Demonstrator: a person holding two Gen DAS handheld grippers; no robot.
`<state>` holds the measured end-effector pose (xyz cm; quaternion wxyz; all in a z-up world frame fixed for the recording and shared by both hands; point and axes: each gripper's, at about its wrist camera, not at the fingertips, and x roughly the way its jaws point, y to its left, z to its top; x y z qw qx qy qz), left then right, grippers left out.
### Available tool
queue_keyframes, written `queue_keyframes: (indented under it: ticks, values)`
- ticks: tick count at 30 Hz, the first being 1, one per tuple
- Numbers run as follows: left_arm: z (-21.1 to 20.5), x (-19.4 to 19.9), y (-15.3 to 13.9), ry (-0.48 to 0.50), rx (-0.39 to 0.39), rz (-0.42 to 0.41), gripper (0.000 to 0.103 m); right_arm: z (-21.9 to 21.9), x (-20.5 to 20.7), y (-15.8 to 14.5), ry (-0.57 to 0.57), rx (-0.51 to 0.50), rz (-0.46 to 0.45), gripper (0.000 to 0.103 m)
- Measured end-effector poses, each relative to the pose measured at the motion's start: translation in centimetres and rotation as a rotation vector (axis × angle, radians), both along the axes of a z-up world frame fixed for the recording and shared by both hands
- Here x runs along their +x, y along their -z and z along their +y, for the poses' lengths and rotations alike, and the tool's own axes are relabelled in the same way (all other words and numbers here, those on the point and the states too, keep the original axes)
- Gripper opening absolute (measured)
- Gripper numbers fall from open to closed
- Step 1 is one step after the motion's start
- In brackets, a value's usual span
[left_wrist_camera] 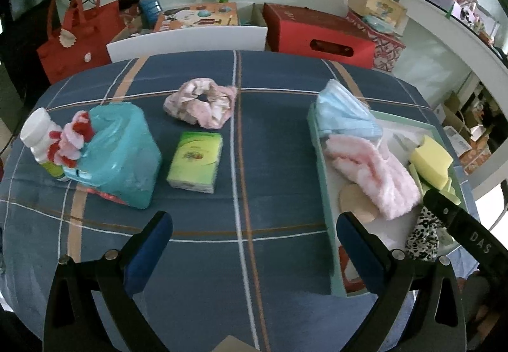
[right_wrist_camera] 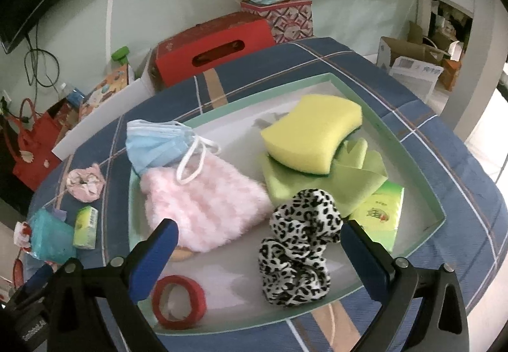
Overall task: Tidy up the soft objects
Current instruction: 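Open the right tool to drop the scrunchie while the left releases the tape roll, then lift both open tools away from the tray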
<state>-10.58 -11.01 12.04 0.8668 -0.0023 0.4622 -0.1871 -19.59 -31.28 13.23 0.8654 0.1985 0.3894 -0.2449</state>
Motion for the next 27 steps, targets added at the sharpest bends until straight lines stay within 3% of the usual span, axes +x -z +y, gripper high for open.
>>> queue_keyframes:
  ticks: [6, 16, 23, 27]
  values:
    - [1.2, 0.5, 0.0, -0.025, -0.020, 0.027, 0.103, 0.7, 0.4, -0.1, -0.013, -0.021, 0.007, 0.103]
    - [2.7, 0.6, -1.5, -0.041, -0.044, 0.001, 0.103, 2.7, 1.2, -1.5, -0.074, 0.015, -0.033, 0.103]
    - [4.5, 0.8, -2.7, -0.056, -0.031, -0.041, 0.103, 4.5, 2.4, -1.4, -0.131, 0.079, 0.018, 0.103]
    - [5.7, 1.0, -3.3, -0.070, -0.017, -0.061, 0.103, 5.8, 3.2, -1.6, -0.180, 0.046, 0.060, 0.103]
